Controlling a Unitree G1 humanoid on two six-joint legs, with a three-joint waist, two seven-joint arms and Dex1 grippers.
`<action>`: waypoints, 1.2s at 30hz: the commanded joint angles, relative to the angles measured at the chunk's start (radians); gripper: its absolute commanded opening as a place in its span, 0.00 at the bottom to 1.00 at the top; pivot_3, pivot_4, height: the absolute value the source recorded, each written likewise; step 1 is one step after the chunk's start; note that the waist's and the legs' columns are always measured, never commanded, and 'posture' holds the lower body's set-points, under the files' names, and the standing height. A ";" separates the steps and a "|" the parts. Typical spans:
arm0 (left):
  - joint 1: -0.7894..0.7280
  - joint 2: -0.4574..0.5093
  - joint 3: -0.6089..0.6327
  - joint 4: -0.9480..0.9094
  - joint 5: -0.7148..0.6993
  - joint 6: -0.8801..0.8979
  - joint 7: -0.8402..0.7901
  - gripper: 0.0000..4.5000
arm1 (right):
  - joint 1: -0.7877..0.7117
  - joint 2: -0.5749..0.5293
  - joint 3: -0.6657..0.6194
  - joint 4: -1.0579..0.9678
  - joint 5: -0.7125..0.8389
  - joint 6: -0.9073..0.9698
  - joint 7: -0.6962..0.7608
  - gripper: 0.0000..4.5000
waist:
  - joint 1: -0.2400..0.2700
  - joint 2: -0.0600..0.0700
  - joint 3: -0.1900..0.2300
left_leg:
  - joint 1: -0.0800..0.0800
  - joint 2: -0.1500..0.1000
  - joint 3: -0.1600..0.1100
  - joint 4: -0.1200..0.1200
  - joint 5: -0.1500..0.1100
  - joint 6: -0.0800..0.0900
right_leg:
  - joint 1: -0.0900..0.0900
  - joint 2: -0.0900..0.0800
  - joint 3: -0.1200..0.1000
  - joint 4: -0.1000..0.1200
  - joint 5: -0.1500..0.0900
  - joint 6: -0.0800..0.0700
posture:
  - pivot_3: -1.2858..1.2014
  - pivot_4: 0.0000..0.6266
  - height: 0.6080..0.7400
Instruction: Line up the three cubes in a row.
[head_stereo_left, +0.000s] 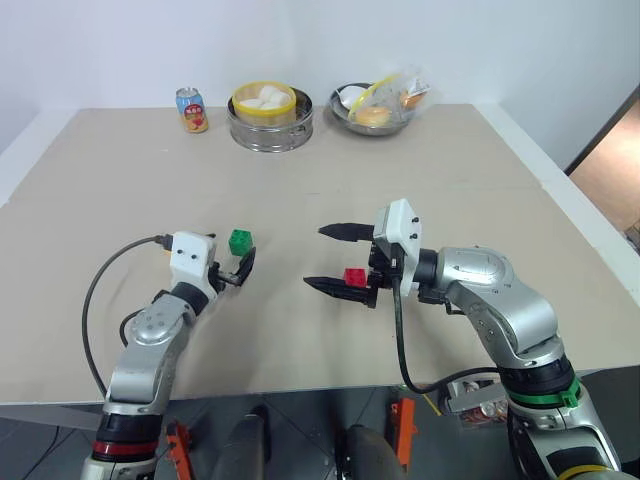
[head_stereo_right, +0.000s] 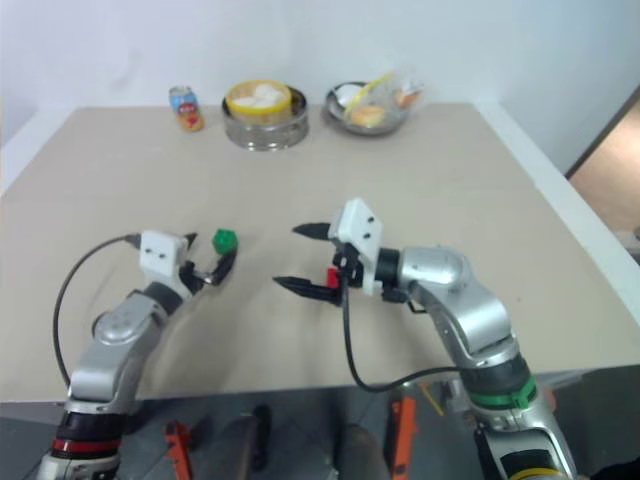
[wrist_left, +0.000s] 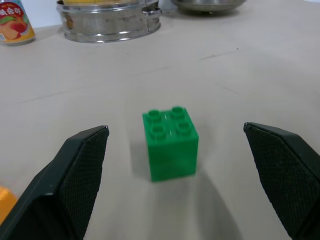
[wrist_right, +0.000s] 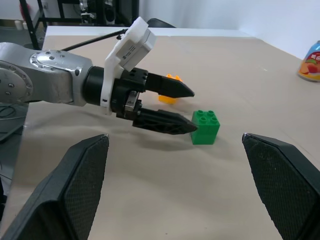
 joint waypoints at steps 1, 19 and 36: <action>-0.023 -0.009 -0.007 0.017 0.021 0.000 0.017 1.00 | -0.022 0.010 -0.011 -0.026 0.015 0.002 -0.004 0.98 | 0.000 0.000 0.000 | 0.000 0.000 0.000 0.000 0.000 0.000 | 0.000 0.000 0.000 0.000 0.000 0.000 | 0.52 0.24 1.00; -0.123 -0.056 -0.001 0.168 0.024 0.005 0.029 0.67 | 0.003 0.003 -0.007 -0.026 -0.024 -0.033 -0.006 1.00 | 0.001 0.000 0.000 | -0.001 0.000 0.001 0.001 0.000 0.000 | 0.000 0.000 0.000 -0.001 0.001 0.001 | 0.52 0.24 1.00; -0.007 0.234 -0.120 0.046 -0.103 -0.189 -0.624 0.29 | 0.036 -0.037 -0.026 -0.050 -0.019 -0.034 0.015 1.00 | -0.001 0.000 0.000 | -0.001 0.002 0.003 -0.001 -0.001 0.000 | -0.002 -0.001 0.001 -0.004 0.002 0.000 | 0.52 0.24 1.00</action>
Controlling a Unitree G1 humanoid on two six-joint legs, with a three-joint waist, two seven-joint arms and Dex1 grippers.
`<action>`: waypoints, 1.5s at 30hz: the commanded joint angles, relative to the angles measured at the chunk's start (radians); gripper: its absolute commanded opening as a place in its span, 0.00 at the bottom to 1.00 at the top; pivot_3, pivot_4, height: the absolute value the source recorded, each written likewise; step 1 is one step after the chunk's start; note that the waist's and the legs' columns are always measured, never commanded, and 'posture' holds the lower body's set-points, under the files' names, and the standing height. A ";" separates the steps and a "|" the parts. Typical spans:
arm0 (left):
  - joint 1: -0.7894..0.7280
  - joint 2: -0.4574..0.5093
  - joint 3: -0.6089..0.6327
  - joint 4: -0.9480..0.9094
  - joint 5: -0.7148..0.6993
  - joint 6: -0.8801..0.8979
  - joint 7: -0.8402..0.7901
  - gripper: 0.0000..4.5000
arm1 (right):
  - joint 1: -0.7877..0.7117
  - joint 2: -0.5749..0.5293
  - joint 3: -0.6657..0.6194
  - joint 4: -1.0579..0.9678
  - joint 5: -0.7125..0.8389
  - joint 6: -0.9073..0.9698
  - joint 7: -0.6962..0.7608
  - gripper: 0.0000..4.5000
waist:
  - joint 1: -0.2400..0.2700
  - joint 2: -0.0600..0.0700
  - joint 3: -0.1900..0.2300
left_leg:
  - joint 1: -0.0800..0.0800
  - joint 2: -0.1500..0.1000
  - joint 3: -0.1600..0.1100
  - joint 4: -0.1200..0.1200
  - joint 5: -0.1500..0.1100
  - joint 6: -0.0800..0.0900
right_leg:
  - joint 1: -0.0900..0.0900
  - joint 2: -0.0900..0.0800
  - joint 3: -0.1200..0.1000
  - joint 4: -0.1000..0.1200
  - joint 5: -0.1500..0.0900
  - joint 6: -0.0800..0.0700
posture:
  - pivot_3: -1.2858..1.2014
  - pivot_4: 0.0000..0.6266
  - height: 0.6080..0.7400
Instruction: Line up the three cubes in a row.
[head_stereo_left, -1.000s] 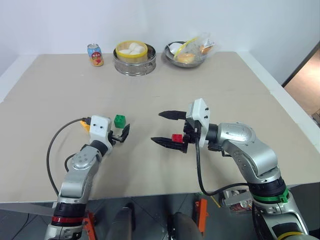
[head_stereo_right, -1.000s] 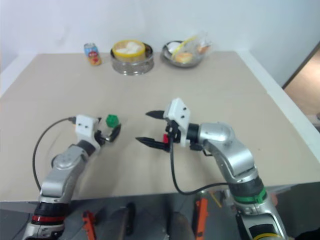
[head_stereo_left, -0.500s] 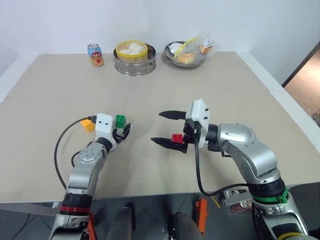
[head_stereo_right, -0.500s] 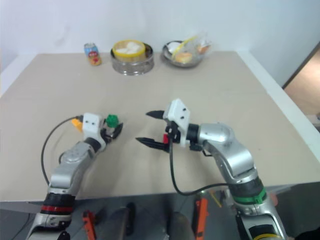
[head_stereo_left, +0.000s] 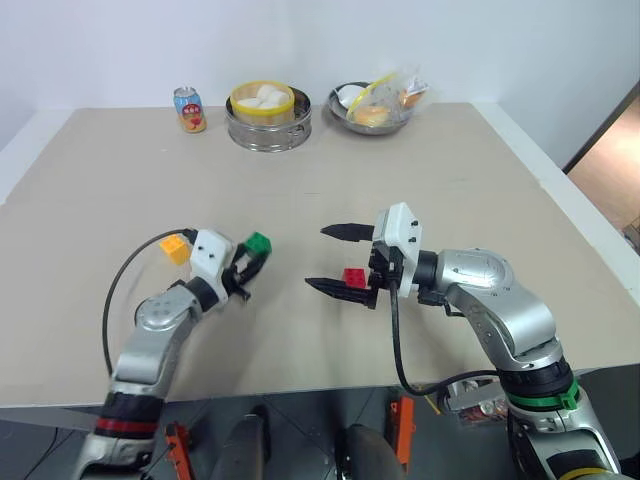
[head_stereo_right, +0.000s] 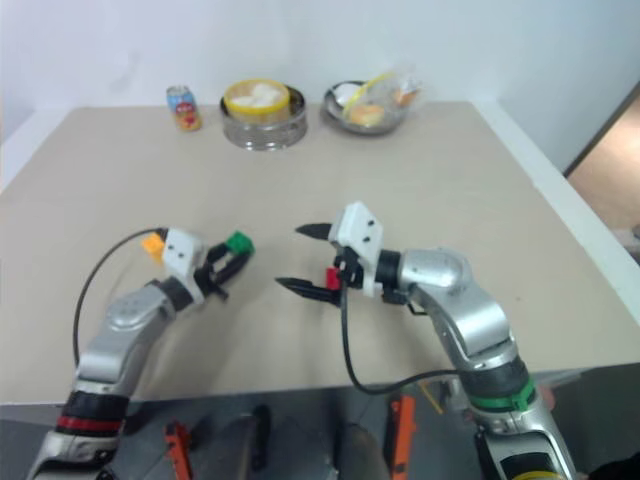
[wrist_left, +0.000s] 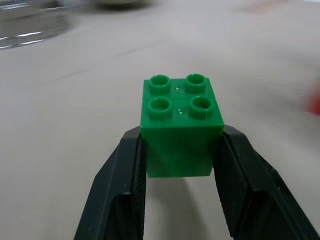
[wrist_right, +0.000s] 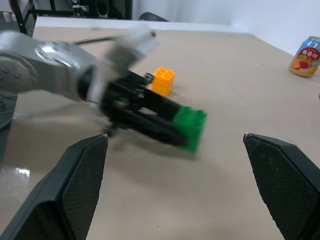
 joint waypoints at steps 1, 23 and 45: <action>-0.006 0.077 -0.038 -0.013 -0.027 -0.072 -0.195 0.29 | 0.013 -0.021 -0.026 -0.051 0.016 -0.009 0.012 1.00 | 0.000 0.000 0.000 | 0.000 0.000 0.000 -0.001 0.000 0.000 | 0.000 0.000 0.000 0.000 0.000 0.000 | 0.52 0.24 1.00; -0.456 -0.022 -0.168 0.581 0.092 -0.331 -0.526 0.29 | 0.090 -0.042 -0.046 -0.221 0.082 0.113 -0.071 1.00 | 0.004 0.000 0.000 | -0.006 0.003 0.004 0.005 -0.001 0.004 | 0.001 -0.002 -0.006 -0.002 0.003 0.004 | 0.52 0.24 1.00; -0.492 -0.074 -0.164 0.664 0.139 -0.333 -0.555 0.29 | 0.114 -0.061 -0.059 -0.238 0.101 0.121 -0.106 1.00 | 0.004 0.000 0.000 | -0.006 0.006 0.004 0.009 -0.002 0.003 | 0.001 0.001 -0.006 -0.002 0.007 0.003 | 0.52 0.24 1.00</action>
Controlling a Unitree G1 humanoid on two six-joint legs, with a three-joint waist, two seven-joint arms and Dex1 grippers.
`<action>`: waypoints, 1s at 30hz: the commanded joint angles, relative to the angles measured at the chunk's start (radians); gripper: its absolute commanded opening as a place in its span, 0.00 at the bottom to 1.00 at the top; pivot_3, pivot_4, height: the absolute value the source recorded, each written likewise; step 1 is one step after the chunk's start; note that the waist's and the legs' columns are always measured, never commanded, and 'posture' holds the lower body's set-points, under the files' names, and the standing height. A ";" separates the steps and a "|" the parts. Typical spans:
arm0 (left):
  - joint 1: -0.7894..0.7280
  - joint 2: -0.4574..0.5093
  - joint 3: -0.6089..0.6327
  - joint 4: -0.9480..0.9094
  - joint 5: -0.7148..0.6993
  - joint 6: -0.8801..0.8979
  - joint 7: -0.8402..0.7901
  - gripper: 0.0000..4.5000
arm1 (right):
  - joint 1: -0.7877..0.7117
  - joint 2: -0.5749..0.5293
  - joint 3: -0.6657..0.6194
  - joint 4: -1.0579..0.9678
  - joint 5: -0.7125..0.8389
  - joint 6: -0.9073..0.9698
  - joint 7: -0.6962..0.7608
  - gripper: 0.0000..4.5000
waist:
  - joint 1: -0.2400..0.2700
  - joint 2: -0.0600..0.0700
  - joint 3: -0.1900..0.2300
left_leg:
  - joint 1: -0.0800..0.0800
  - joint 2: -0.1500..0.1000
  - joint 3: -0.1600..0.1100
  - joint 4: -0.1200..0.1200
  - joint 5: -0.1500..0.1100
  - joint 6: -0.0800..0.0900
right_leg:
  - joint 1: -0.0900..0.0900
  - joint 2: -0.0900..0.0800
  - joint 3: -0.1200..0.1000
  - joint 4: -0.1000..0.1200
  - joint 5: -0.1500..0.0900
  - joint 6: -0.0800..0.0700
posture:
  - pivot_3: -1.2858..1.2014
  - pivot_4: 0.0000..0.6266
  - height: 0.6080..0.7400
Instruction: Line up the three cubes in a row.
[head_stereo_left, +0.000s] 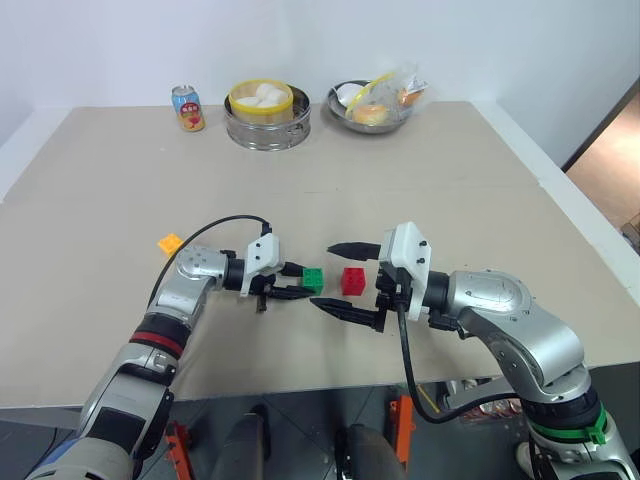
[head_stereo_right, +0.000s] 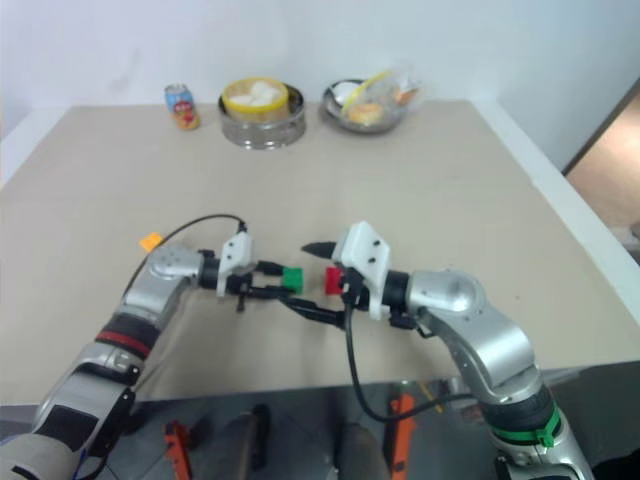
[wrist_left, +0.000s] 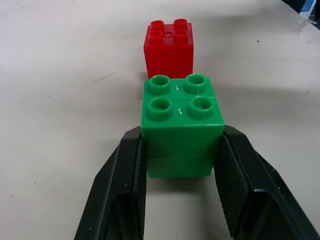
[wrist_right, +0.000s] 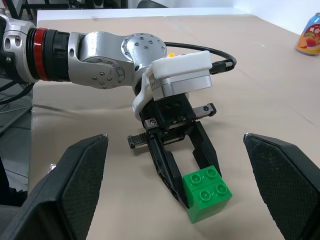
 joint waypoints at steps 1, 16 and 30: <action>-0.014 0.003 0.009 -0.016 -0.004 0.003 0.000 0.29 | 0.006 -0.011 -0.042 -0.043 0.020 -0.006 -0.005 1.00 | 0.000 0.000 0.000 | 0.000 0.000 0.000 0.000 0.000 0.000 | 0.000 0.000 0.000 0.000 0.000 0.000 | 0.52 0.24 1.00; -0.015 0.021 0.014 0.017 0.023 -0.041 0.018 0.52 | 0.017 -0.020 -0.044 -0.038 0.020 -0.014 -0.005 1.00 | 0.000 0.000 0.000 | 0.000 0.001 0.000 0.000 0.000 0.000 | 0.000 0.001 0.000 0.000 0.001 0.000 | 0.52 0.24 1.00; 0.074 0.119 0.072 -0.192 -0.030 0.049 0.035 0.99 | 0.011 -0.016 -0.057 -0.039 0.039 -0.005 -0.008 1.00 | -0.001 0.000 0.000 | 0.000 0.003 0.001 0.001 0.000 0.000 | 0.000 0.002 0.001 0.000 0.001 -0.001 | 0.52 0.24 1.00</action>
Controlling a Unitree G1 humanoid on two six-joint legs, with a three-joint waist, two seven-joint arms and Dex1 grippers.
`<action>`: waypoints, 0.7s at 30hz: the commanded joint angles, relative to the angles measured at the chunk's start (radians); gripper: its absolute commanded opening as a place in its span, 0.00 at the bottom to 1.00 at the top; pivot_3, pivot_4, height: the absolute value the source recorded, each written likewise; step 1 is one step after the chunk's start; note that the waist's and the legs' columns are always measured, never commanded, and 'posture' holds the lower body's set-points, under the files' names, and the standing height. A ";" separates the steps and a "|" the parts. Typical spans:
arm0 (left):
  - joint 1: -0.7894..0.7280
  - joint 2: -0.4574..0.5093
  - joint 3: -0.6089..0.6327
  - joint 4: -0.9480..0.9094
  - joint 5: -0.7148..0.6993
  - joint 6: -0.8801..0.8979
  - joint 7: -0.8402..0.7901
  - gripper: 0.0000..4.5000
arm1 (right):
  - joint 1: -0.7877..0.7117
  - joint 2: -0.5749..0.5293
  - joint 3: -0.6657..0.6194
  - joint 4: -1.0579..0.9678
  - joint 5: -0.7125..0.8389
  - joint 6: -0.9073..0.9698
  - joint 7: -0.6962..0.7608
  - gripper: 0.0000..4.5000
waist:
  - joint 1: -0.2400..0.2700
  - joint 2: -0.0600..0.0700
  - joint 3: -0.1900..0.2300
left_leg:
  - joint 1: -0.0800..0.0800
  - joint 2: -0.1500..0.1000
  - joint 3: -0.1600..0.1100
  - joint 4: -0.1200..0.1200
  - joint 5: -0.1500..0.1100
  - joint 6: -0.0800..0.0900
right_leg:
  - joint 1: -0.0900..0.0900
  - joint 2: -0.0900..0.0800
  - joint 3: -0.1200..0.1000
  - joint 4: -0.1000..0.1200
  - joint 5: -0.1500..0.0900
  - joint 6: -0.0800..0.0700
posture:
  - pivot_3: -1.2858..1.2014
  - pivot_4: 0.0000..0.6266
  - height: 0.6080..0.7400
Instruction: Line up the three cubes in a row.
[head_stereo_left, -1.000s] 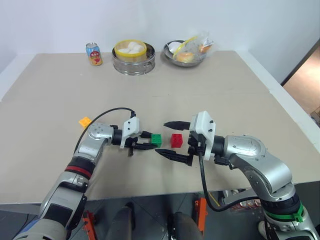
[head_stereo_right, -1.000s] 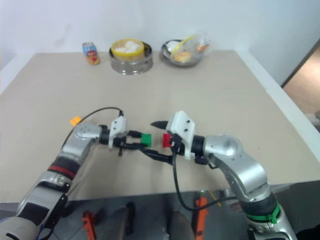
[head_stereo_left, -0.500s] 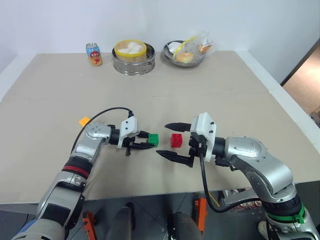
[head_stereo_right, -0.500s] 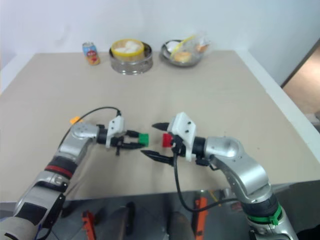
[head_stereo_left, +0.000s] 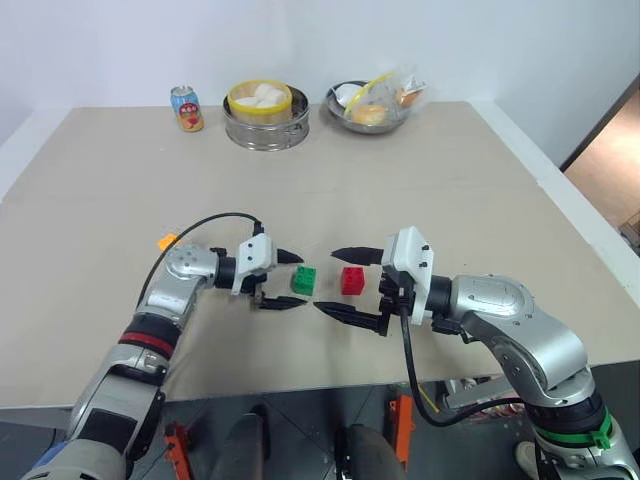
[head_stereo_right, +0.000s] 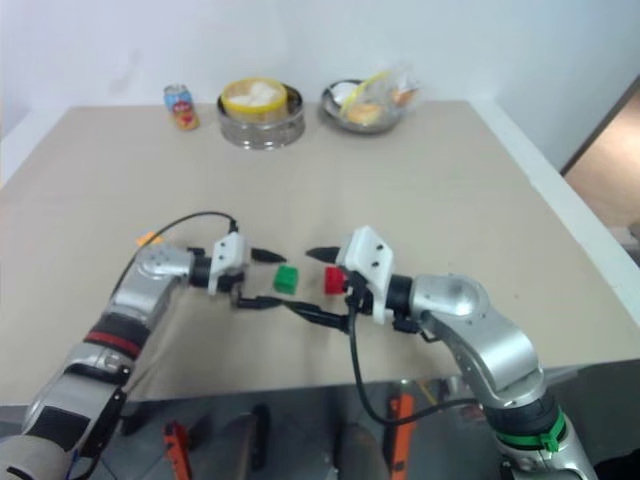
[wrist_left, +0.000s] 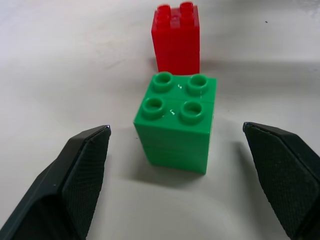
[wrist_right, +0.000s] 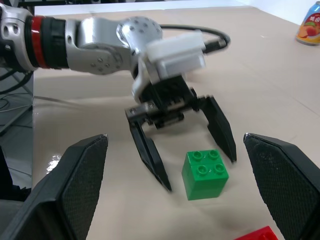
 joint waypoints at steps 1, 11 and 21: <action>0.061 0.068 0.063 -0.156 -0.050 0.083 0.022 0.99 | -0.016 0.002 -0.047 -0.037 0.034 -0.001 -0.007 1.00 | -0.003 0.000 0.000 | 0.000 0.001 0.000 0.000 0.000 0.000 | 0.000 0.001 0.000 0.000 0.000 0.000 | 0.52 0.24 1.00; 0.308 0.165 0.361 -0.672 -0.247 0.522 0.373 0.99 | -0.022 -0.011 -0.058 0.003 0.039 -0.034 0.039 1.00 | -0.005 0.000 0.000 | 0.000 0.008 0.000 0.000 -0.001 -0.002 | -0.002 0.005 -0.001 0.000 0.002 -0.005 | 0.52 0.24 1.00; 0.442 0.045 0.554 -0.824 -0.215 0.634 0.829 0.99 | -0.066 0.017 -0.019 0.057 0.030 -0.063 0.079 1.00 | -0.004 0.000 0.000 | 0.002 0.006 0.007 0.001 -0.001 -0.002 | -0.003 -0.002 -0.002 -0.001 0.004 -0.003 | 0.52 0.24 1.00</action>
